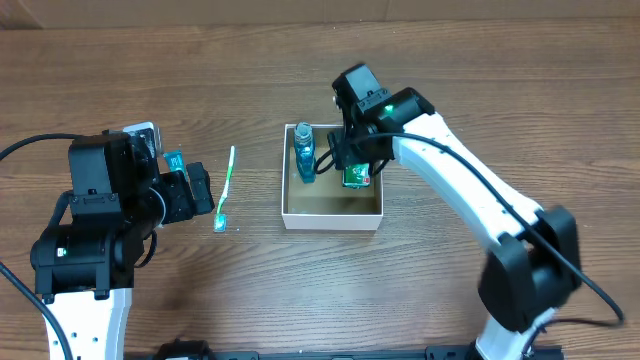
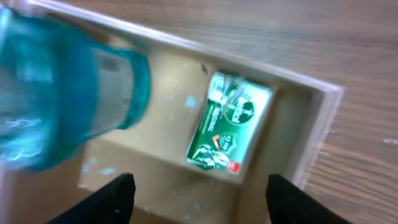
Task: Pack container
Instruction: 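Carry the soap bar into the box's right side and release, then grasp the green toothbrush with the left gripper and lift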
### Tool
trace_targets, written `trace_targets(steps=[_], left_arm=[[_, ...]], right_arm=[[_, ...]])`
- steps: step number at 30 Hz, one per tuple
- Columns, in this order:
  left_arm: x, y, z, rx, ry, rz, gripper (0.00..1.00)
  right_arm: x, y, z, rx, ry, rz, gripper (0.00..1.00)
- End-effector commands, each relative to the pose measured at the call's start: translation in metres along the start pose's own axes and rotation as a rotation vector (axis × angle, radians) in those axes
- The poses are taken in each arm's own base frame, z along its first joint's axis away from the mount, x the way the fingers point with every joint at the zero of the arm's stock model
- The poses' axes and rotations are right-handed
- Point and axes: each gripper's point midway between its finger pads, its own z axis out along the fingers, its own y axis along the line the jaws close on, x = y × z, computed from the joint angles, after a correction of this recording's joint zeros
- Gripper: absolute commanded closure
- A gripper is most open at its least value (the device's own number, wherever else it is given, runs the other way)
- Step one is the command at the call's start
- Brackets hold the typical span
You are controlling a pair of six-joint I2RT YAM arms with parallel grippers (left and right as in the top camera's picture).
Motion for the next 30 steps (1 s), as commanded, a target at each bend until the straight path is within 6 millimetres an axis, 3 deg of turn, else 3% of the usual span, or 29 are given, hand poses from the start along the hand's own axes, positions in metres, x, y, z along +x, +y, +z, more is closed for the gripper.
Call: trace_targets(steps=[1,3,5,8,11,16,20,26,30], left_arm=[[-0.008,0.001,-0.006,-0.007,-0.029,-0.013,0.00],[-0.008,0.001,-0.006,-0.007,-0.028,-0.013,0.00],[-0.008,0.000,-0.006,-0.002,-0.030,-0.003,0.00],[-0.008,-0.005,-0.006,0.025,-0.026,0.034,0.00],[-0.004,-0.009,-0.003,0.026,-0.005,0.064,0.00],[0.006,-0.022,0.019,0.016,0.083,0.104,0.00],[0.013,-0.028,0.051,0.004,0.180,0.127,0.00],[0.015,-0.026,0.114,-0.017,0.284,0.156,0.00],[0.030,-0.022,0.153,-0.035,0.383,0.169,0.00]], right_arm=[[-0.044,-0.030,-0.117,0.071,-0.316,0.150,0.18],[-0.045,-0.048,-0.144,0.067,-0.374,0.223,0.07],[-0.041,-0.079,-0.168,0.085,-0.417,0.327,0.00],[-0.028,-0.123,-0.182,0.122,-0.406,0.434,0.00],[-0.002,-0.167,-0.179,0.122,-0.313,0.562,0.00],[0.044,-0.216,-0.159,0.126,-0.164,0.747,0.00],[0.069,-0.233,-0.132,0.142,-0.083,0.804,0.00],[0.099,-0.232,-0.085,0.142,0.021,0.820,0.00],[0.111,-0.230,-0.068,0.144,0.058,0.825,0.00]])
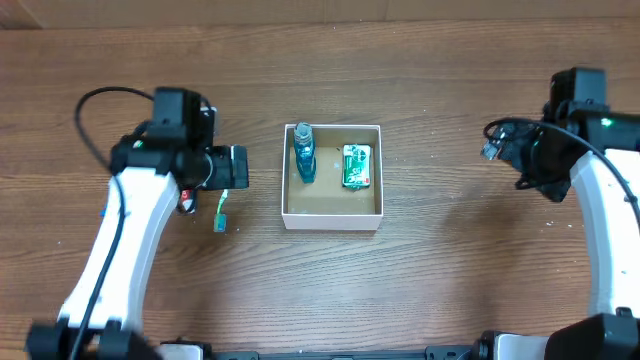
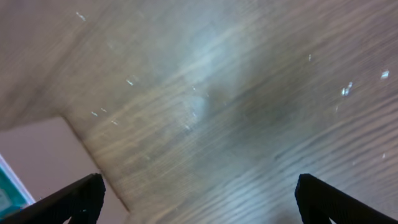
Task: Pack container
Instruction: 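Grasp the green toothbrush with the left gripper and lift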
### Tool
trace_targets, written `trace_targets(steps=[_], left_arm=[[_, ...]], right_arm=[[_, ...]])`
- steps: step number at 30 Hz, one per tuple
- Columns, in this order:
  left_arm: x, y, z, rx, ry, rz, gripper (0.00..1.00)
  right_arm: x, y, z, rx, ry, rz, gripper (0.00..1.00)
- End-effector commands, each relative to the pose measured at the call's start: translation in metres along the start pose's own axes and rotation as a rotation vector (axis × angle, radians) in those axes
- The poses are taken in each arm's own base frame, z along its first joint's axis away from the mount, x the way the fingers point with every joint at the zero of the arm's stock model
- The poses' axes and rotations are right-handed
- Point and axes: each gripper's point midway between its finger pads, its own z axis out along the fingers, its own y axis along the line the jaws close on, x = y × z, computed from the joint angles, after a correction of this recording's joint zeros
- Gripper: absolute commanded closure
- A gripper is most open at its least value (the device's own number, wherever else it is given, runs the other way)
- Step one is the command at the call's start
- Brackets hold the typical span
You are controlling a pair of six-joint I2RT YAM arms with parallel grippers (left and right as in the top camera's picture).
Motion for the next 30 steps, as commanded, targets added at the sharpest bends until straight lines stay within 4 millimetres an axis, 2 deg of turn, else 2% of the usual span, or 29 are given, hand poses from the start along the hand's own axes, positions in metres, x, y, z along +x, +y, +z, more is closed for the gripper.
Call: trace_targets(steps=[1,6,11,17,24,27,30], left_arm=[[0.003,0.004,0.038,-0.024,0.101,0.037,0.00],[0.024,0.010,0.085,-0.042,0.254,0.048,0.00],[0.041,0.014,0.114,-0.054,0.353,0.043,0.00],[0.042,0.016,0.135,-0.055,0.364,0.042,0.00],[0.049,0.022,0.148,-0.085,0.400,0.045,0.01],[0.054,0.022,0.148,-0.087,0.420,0.045,0.18],[0.057,0.023,0.147,-0.089,0.434,0.044,0.49]], right_arm=[[0.008,-0.003,0.012,0.000,0.024,-0.002,0.00],[0.006,-0.001,0.012,-0.007,0.017,-0.002,0.00],[0.007,-0.001,0.012,-0.006,0.018,-0.002,0.00],[0.007,-0.001,0.012,-0.006,0.018,-0.002,0.00],[0.007,-0.001,0.012,-0.006,0.018,-0.002,0.00],[0.007,-0.001,0.012,-0.006,0.019,-0.002,0.00],[0.007,-0.001,0.012,-0.006,0.018,-0.002,0.00]])
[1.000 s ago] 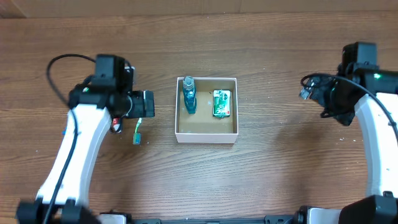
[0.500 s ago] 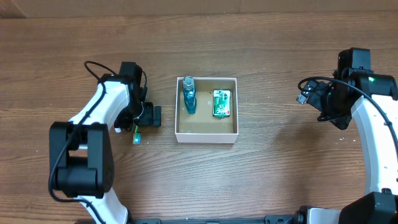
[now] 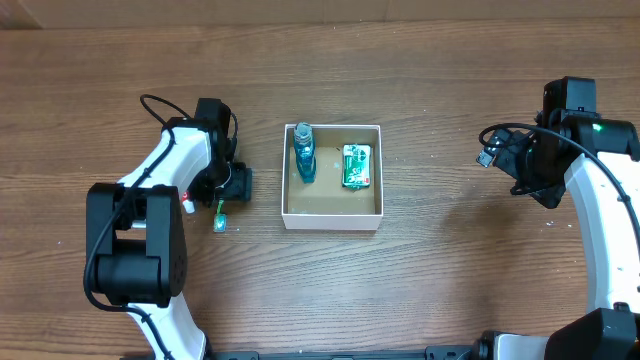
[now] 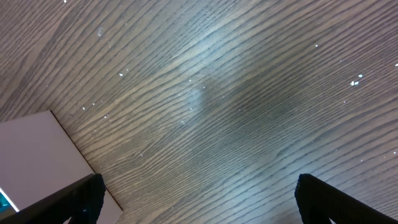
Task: Pack container
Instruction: 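Grasp the green toothbrush with the left gripper and lift, then lower the toothbrush into the box and open the left gripper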
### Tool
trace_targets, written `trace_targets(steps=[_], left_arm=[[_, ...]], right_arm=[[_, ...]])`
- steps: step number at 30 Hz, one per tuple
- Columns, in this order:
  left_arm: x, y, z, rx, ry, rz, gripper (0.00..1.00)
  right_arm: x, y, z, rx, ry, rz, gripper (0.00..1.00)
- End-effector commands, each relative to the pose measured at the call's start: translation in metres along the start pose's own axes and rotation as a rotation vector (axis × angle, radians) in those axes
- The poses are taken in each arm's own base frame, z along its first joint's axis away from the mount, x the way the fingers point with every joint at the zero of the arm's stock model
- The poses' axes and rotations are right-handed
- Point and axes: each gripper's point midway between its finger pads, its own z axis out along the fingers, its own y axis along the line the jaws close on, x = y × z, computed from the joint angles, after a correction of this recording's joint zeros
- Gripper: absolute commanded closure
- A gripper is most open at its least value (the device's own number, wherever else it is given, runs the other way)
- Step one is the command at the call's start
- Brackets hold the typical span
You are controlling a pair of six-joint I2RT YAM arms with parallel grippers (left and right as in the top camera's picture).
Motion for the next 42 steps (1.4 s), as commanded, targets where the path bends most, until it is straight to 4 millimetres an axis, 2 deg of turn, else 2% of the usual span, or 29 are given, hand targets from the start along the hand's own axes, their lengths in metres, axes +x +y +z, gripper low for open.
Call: trace_targets(steps=[1,6,8,11,18,21,23,24,25,28,30,34,36,38,42], left_arm=[[0.011,-0.003,0.017,0.013,0.071,0.010,0.60],[0.015,0.004,0.017,-0.025,0.085,0.008,0.85],[0.015,0.007,0.017,-0.045,0.086,0.009,0.91],[0.015,0.011,0.016,-0.067,0.085,0.011,0.96],[0.015,0.015,0.010,-0.094,0.080,0.010,0.96],[0.006,0.016,-0.018,-0.115,0.034,-0.008,0.96],[-0.006,0.015,-0.046,-0.106,-0.032,-0.012,0.96],[-0.015,0.012,-0.074,-0.094,-0.102,-0.027,0.96],[-0.020,0.009,-0.091,-0.080,-0.145,-0.026,0.96],[-0.032,-0.007,-0.147,-0.030,-0.300,-0.003,0.96],[-0.035,-0.030,-0.204,0.008,-0.469,0.060,0.96],[-0.024,-0.076,-0.259,0.047,-0.651,0.251,0.96],[-0.014,-0.103,-0.269,0.057,-0.691,0.372,0.96],[-0.004,-0.128,-0.270,0.056,-0.698,0.507,0.96],[0.013,-0.166,-0.253,0.035,-0.663,0.739,0.96]], right_arm=[[-0.001,0.001,-0.001,-0.006,-0.008,-0.004,0.00],[-0.001,0.001,-0.001,-0.006,-0.008,-0.004,0.00],[-0.001,0.001,-0.001,-0.006,-0.008,-0.004,0.00],[-0.001,0.001,-0.001,-0.006,-0.008,-0.004,0.00],[-0.001,0.001,-0.001,-0.006,-0.007,-0.004,0.00],[-0.001,0.001,-0.001,-0.006,-0.007,-0.004,0.00],[-0.001,0.001,-0.001,-0.006,-0.007,-0.004,0.00],[-0.001,0.001,-0.001,-0.006,-0.007,-0.004,0.00],[-0.001,0.001,-0.001,-0.007,-0.007,-0.010,0.00],[-0.001,0.001,-0.001,-0.007,-0.007,-0.019,0.00],[-0.001,0.001,-0.001,-0.007,-0.009,-0.019,0.00],[-0.002,0.001,-0.001,-0.008,-0.012,-0.019,0.00],[-0.002,0.002,-0.001,-0.009,-0.013,-0.019,0.00],[-0.002,0.002,-0.001,-0.009,-0.014,-0.019,0.00],[-0.002,0.002,-0.001,-0.010,-0.014,-0.019,0.00]])
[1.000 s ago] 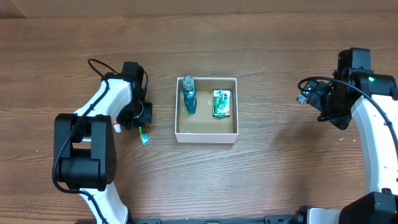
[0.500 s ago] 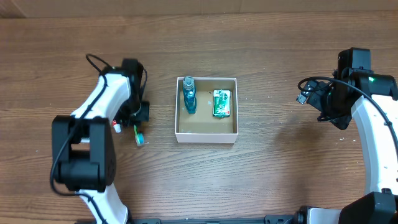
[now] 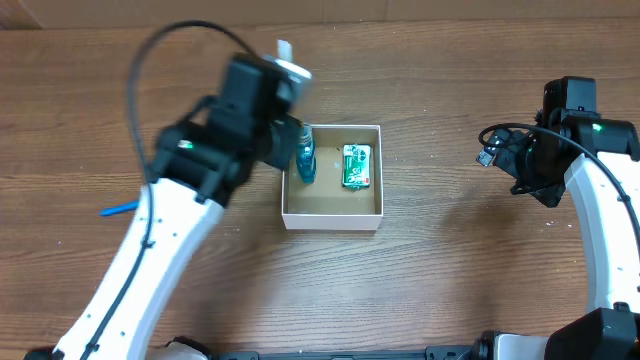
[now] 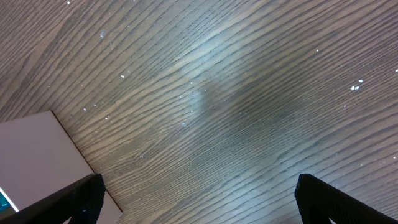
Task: Pack container
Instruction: 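Lower the toothbrush into the box and open the left gripper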
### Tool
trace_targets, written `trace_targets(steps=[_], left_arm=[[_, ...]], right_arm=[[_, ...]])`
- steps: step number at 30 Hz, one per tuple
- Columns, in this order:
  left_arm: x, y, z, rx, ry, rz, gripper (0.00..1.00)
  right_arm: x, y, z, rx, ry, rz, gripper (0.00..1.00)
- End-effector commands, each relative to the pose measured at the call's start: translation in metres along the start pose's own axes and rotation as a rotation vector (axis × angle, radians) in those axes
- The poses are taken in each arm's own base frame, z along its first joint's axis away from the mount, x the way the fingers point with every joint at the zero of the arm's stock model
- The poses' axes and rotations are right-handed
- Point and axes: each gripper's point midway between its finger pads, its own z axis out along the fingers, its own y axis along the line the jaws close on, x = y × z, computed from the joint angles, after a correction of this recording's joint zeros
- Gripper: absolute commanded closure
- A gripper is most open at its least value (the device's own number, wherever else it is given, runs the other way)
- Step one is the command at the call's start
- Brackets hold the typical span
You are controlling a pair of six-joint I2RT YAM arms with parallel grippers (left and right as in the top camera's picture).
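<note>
The white cardboard box (image 3: 332, 217) stands mid-table with a teal bottle (image 3: 304, 160) upright in its left side and a green packet (image 3: 356, 166) lying flat in its right side. My left arm (image 3: 230, 130), blurred, reaches over the box's left edge; its fingers are hidden under the wrist, and no toothbrush shows on the table. My right gripper (image 4: 199, 205) is open over bare wood far to the right (image 3: 512, 160), nothing between its fingers. A corner of the box (image 4: 31, 162) shows in the right wrist view.
A small blue object (image 3: 115, 209) lies on the wood at the far left. The wooden table's back edge (image 3: 400, 18) runs along the top of the overhead view. The right arm's cable (image 3: 490, 145) loops near its wrist.
My left arm has moved from the toothbrush, left of the box, to over the box's left edge. The toothbrush is gone from that spot. A blue object now shows at far left. The right arm is unchanged.
First my right gripper was open over the green packet in the box, with the left arm by the toothbrush. Then the right arm stood far right and the left neared the toothbrush. Then the left gripper was down on it. Now the left arm is at the box.
</note>
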Motion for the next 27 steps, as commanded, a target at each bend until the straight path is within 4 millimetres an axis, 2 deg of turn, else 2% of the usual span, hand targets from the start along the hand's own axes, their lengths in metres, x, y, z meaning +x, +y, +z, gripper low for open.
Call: trace_targets(steps=[1,3,8,12,27], left_arm=[[0.014,-0.039,0.026,0.071,0.071,0.275,0.96],[0.021,-0.048,0.042,0.086,0.116,0.322,0.96],[0.040,-0.053,0.083,0.098,0.230,0.349,0.96],[0.053,-0.056,0.105,0.112,0.293,0.411,0.96],[0.079,-0.060,0.147,0.128,0.404,0.474,0.96]], right_arm=[[0.000,0.001,-0.001,-0.005,-0.004,-0.007,0.00],[0.001,0.000,-0.001,-0.004,-0.002,-0.007,0.00],[0.001,0.000,-0.001,-0.002,0.001,-0.007,0.00],[0.001,0.000,-0.001,-0.002,0.001,-0.007,0.00],[0.001,0.000,-0.001,-0.003,0.000,-0.010,0.00]])
